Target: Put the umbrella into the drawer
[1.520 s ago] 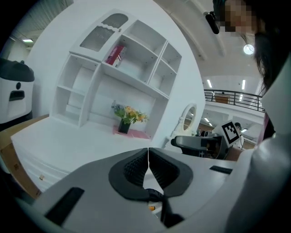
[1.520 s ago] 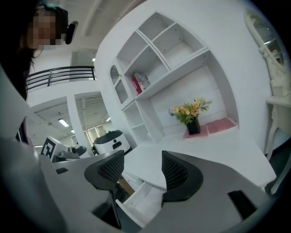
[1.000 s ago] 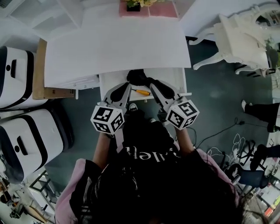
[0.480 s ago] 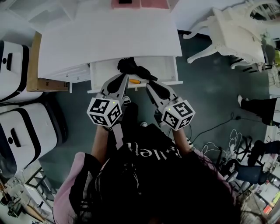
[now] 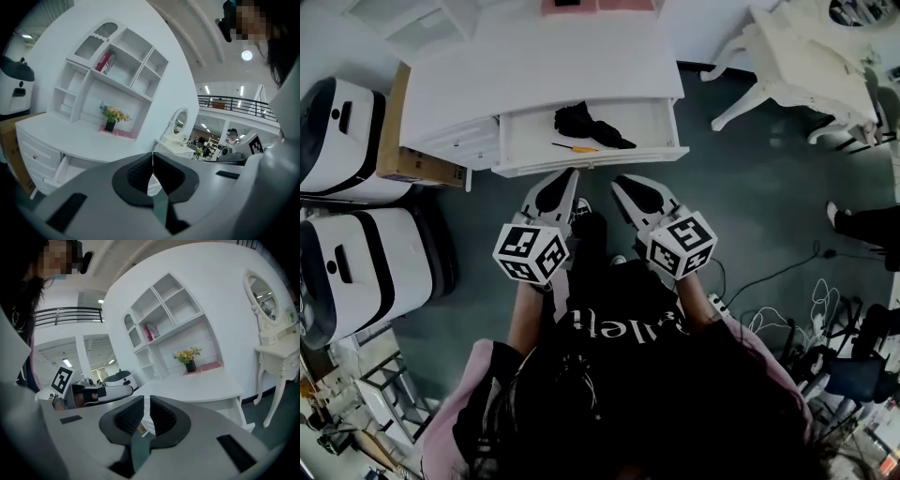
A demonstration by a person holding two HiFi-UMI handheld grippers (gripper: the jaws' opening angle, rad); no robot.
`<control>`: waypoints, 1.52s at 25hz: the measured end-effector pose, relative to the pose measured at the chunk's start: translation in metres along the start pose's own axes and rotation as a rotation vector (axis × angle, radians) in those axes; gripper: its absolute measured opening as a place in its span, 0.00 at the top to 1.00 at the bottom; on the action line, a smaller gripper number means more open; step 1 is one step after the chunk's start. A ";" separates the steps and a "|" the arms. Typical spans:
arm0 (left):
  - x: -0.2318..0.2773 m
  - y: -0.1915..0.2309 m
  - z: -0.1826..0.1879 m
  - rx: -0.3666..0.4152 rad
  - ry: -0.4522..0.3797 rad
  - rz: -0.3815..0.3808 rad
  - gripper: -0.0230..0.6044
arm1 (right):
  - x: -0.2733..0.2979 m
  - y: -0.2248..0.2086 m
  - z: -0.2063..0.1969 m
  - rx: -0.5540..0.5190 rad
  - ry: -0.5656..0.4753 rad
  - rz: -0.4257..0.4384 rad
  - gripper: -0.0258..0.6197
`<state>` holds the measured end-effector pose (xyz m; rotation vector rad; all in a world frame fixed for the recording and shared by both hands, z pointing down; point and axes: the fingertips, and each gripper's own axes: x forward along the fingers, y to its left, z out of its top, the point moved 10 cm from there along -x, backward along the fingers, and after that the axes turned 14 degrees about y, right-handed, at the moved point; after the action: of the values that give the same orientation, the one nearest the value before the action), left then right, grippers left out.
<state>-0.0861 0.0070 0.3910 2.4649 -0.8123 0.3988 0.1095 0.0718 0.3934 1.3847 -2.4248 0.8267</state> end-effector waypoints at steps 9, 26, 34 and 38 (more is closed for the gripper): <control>-0.058 -0.062 -0.052 0.006 -0.004 0.024 0.94 | -0.055 0.046 -0.047 -0.050 -0.002 0.028 0.87; -0.108 -0.110 -0.097 0.021 -0.024 0.029 0.94 | -0.092 0.092 -0.089 -0.112 0.035 0.041 0.88; -0.122 -0.114 -0.106 0.021 -0.032 0.044 0.94 | -0.092 0.102 -0.096 -0.130 0.048 0.056 0.88; -0.122 -0.117 -0.108 0.021 -0.030 0.037 0.94 | -0.095 0.103 -0.100 -0.140 0.060 0.049 0.88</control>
<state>-0.1208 0.2048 0.3852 2.4841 -0.8719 0.3864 0.0644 0.2381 0.3947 1.2362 -2.4284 0.6841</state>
